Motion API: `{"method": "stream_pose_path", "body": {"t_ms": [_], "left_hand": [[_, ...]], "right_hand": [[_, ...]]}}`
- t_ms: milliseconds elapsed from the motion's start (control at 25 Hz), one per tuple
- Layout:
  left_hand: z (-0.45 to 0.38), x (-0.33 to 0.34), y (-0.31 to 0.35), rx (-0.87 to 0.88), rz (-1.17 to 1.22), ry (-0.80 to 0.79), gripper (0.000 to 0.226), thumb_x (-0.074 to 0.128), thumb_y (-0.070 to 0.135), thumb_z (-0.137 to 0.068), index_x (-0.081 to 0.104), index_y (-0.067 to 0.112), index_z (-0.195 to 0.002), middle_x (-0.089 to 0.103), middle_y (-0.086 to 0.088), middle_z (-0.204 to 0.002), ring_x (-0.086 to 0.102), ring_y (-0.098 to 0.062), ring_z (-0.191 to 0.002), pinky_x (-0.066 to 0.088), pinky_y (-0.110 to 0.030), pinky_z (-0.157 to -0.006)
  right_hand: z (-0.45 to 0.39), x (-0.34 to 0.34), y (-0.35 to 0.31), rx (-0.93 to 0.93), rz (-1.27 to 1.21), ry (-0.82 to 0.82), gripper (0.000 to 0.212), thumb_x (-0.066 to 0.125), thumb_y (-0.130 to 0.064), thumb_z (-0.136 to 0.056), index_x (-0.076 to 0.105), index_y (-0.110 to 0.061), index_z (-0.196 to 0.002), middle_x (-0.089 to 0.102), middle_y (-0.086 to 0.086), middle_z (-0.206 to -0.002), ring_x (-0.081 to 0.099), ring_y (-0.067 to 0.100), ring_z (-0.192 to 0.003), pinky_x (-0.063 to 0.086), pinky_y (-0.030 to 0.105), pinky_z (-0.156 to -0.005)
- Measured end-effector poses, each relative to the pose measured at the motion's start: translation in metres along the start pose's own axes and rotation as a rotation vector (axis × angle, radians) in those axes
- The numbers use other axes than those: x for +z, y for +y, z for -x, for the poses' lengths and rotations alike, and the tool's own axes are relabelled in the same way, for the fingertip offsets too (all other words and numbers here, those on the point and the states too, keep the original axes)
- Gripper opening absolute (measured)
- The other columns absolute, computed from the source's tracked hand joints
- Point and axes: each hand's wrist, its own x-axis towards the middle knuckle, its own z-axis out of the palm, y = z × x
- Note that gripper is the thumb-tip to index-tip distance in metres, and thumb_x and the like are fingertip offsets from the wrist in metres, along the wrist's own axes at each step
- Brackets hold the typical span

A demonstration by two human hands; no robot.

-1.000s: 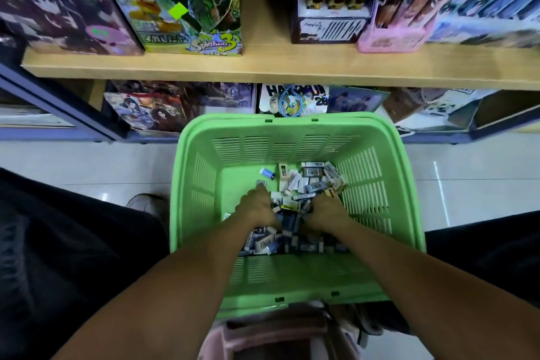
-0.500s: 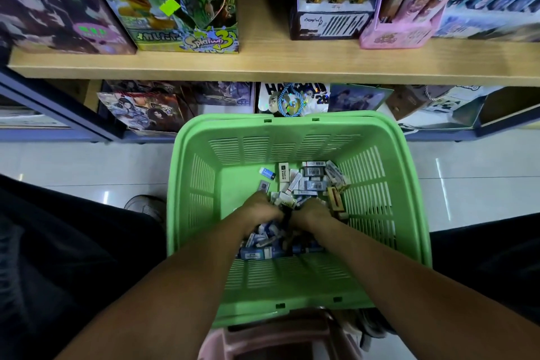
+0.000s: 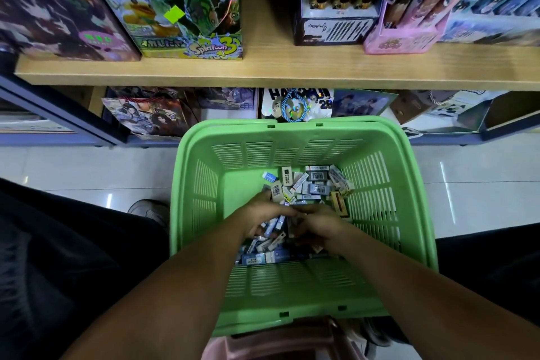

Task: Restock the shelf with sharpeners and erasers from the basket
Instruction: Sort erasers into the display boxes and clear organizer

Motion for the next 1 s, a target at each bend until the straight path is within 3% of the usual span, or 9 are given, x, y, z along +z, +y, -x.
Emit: {"method": "stream_pose_path", "body": {"t_ms": [120, 200, 280, 400, 440, 520, 600, 840, 1000], "left_hand": [[0.006, -0.004, 0.004, 0.067, 0.044, -0.031, 0.064, 0.085, 0.026, -0.077, 0.05, 0.029, -0.131, 0.067, -0.005, -0.098, 0.049, -0.009, -0.054, 0.031, -0.017, -0.039], [0.009, -0.008, 0.006, 0.109, 0.066, -0.043, 0.054, 0.087, 0.026, -0.075, 0.058, 0.025, -0.121, 0.072, -0.011, -0.094, 0.05, -0.008, -0.045, 0.03, -0.016, -0.04], [0.014, -0.013, 0.009, 0.15, 0.081, -0.057, 0.061, 0.091, 0.028, -0.068, 0.06, 0.021, -0.12, 0.075, -0.009, -0.095, 0.062, -0.015, -0.058, 0.035, -0.02, -0.047], [0.017, -0.017, 0.012, 0.148, 0.163, -0.062, 0.097, 0.1, 0.031, -0.049, 0.053, 0.012, -0.131, 0.073, -0.009, -0.114, 0.071, -0.025, -0.092, 0.047, -0.029, -0.056], [0.02, -0.017, 0.015, 0.157, 0.2, -0.058, 0.087, 0.098, 0.028, -0.055, 0.055, 0.011, -0.129, 0.072, -0.01, -0.114, 0.071, -0.025, -0.091, 0.05, -0.03, -0.057], [0.03, -0.017, 0.02, 0.191, 0.28, -0.07, 0.044, 0.087, 0.015, -0.074, 0.067, 0.011, -0.112, 0.075, -0.012, -0.101, 0.071, -0.023, -0.075, 0.052, -0.029, -0.06], [0.042, -0.014, 0.028, 0.206, 0.335, -0.081, 0.028, 0.081, 0.011, -0.079, 0.069, 0.01, -0.105, 0.075, -0.015, -0.094, 0.07, -0.023, -0.068, 0.053, -0.029, -0.064], [0.073, -0.007, 0.049, 0.269, 0.394, -0.114, 0.036, 0.071, -0.005, -0.083, 0.061, -0.007, -0.117, 0.073, -0.018, -0.091, 0.072, -0.023, -0.065, 0.054, -0.027, -0.048], [0.09, -0.006, 0.074, 0.344, 0.25, -0.129, 0.046, 0.079, -0.002, -0.076, 0.061, -0.006, -0.118, 0.069, -0.027, -0.111, 0.069, -0.032, -0.084, 0.057, -0.041, -0.075]], "right_hand": [[0.008, -0.008, -0.014, -0.073, 0.016, -0.054, 0.063, 0.052, 0.027, -0.078, 0.068, -0.018, -0.119, 0.07, 0.015, -0.112, 0.07, 0.036, -0.099, 0.056, 0.055, -0.089], [0.014, -0.009, -0.021, -0.104, -0.027, -0.094, 0.064, 0.053, 0.03, -0.076, 0.068, -0.016, -0.118, 0.071, 0.016, -0.112, 0.069, 0.036, -0.102, 0.054, 0.055, -0.092], [0.022, -0.009, -0.026, -0.136, -0.032, -0.102, 0.061, 0.055, 0.03, -0.075, 0.067, -0.015, -0.115, 0.074, 0.015, -0.107, 0.07, 0.033, -0.101, 0.055, 0.049, -0.093], [0.03, -0.013, -0.032, -0.149, -0.034, -0.098, 0.049, 0.061, 0.024, -0.076, 0.059, -0.004, -0.117, 0.073, 0.02, -0.105, 0.071, 0.032, -0.097, 0.059, 0.043, -0.086], [0.033, -0.015, -0.035, -0.148, -0.06, -0.102, 0.047, 0.063, 0.022, -0.077, 0.058, -0.003, -0.117, 0.071, 0.022, -0.105, 0.072, 0.032, -0.097, 0.059, 0.042, -0.084], [0.041, -0.019, -0.044, -0.148, -0.131, -0.11, 0.046, 0.066, 0.02, -0.078, 0.058, -0.005, -0.116, 0.072, 0.022, -0.103, 0.073, 0.031, -0.094, 0.059, 0.039, -0.082], [0.051, -0.024, -0.054, -0.164, -0.155, -0.137, 0.051, 0.068, 0.018, -0.079, 0.055, -0.004, -0.123, 0.072, 0.021, -0.102, 0.072, 0.03, -0.094, 0.059, 0.037, -0.081], [0.087, -0.04, -0.086, -0.139, -0.122, -0.2, 0.058, 0.06, 0.021, -0.083, 0.044, -0.006, -0.132, 0.068, 0.027, -0.115, 0.07, 0.037, -0.102, 0.062, 0.039, -0.076], [0.113, -0.049, -0.103, -0.176, -0.071, -0.224, 0.064, 0.066, 0.002, -0.087, 0.032, -0.007, -0.141, 0.069, 0.03, -0.109, 0.07, 0.043, -0.097, 0.062, 0.039, -0.072]]}}
